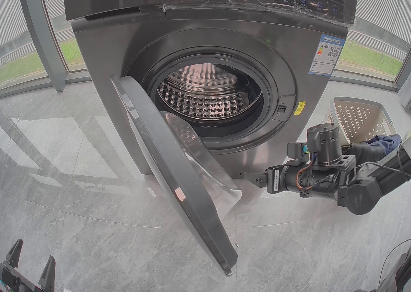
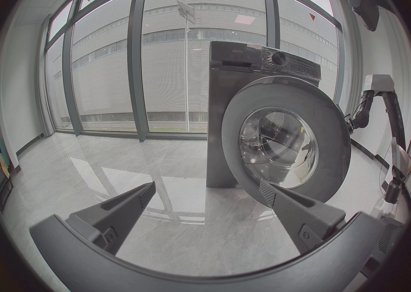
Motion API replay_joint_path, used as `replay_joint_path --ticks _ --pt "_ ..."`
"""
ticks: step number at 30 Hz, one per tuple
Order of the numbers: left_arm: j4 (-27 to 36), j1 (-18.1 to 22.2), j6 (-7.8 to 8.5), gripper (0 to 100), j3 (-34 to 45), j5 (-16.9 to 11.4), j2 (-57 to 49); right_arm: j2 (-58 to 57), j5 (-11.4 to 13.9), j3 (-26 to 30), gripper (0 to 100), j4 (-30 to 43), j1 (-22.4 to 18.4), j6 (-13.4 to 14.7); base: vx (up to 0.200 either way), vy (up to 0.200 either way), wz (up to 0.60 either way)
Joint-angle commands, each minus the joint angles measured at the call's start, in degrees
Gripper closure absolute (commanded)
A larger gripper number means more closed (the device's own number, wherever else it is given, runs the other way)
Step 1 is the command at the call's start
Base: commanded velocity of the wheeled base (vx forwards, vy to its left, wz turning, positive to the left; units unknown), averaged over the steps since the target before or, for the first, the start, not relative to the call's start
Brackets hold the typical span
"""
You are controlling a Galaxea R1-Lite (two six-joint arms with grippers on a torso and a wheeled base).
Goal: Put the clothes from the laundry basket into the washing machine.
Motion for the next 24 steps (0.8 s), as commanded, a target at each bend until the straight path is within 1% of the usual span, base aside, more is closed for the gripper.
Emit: replay_joint_path --ticks 1,4,10,13,18,24 --pt "0.0 0.1 0.07 0 1.0 0.1 -1.0 5.9 -0.2 -4.0 0 -0.3 0.6 0.6 0.0 0.0 0.0" --pt "0.0 0.1 0.07 0 1.0 0.1 -1.0 6.7 -0.3 -4.7 0 -0.3 1.1 0.7 0.0 0.0 0.0" --pt "0.0 0.0 0.07 0 1.0 -0.1 -1.0 6.8 -0.3 -4.7 0 -0.4 4.0 3.3 0.0 0.0 0.0" --pt "0.0 0.0 0.07 0 1.0 -0.1 -1.0 6.8 -0.2 -4.4 0 -0.6 5.7 3.9 0.0 0.0 0.0" --pt "0.0 0.0 -0.02 0 1.0 -0.2 -1.0 6.8 -0.2 -3.4 0 -4.7 8.4 3.9 0.0 0.0 0.0" --pt "0.1 0.0 -0.02 0 1.0 -0.2 -1.0 6.8 -0.3 -4.1 0 -6.4 7.8 3.9 0.0 0.0 0.0"
